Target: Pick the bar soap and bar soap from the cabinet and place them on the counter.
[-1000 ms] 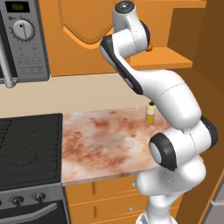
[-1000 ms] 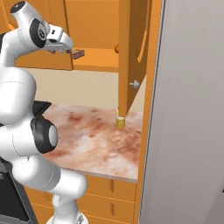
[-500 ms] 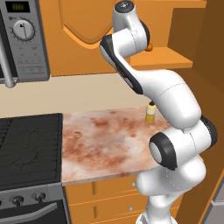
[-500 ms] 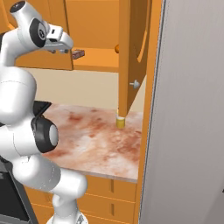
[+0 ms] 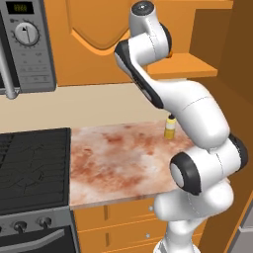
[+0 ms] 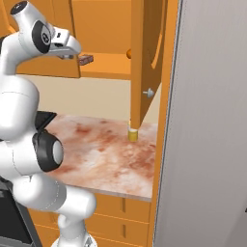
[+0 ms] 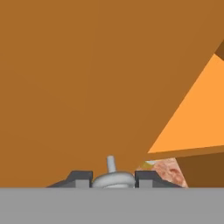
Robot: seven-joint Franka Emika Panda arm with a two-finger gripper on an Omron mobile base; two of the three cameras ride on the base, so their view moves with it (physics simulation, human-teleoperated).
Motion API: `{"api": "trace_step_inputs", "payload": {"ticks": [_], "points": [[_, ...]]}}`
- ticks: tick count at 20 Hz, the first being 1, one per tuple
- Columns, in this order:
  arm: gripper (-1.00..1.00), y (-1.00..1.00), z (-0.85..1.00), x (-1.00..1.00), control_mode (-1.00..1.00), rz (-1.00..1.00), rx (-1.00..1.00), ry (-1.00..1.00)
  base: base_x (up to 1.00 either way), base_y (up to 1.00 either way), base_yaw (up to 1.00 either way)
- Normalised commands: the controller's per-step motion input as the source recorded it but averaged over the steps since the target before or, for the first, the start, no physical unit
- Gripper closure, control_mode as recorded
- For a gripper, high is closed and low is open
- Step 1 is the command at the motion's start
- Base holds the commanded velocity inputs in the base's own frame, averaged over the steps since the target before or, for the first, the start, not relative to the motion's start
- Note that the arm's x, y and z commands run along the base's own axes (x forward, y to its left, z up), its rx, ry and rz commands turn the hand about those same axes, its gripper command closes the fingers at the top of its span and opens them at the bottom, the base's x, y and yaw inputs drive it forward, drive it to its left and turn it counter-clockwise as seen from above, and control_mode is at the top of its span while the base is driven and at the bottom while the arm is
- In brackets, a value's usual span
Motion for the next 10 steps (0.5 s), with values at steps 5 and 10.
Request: {"api": "trace_step_inputs", "payload": {"ticks": [5,10], "points": [[1.00,0.22,-0.16,-0.60,-1.00,-0.12,0.02,0.00,0.00,0.00,0.00],[1.00,0.32,-0.19,-0.78,-1.00,-0.20,0.00,0.01,0.00,0.00,0.00]]}}
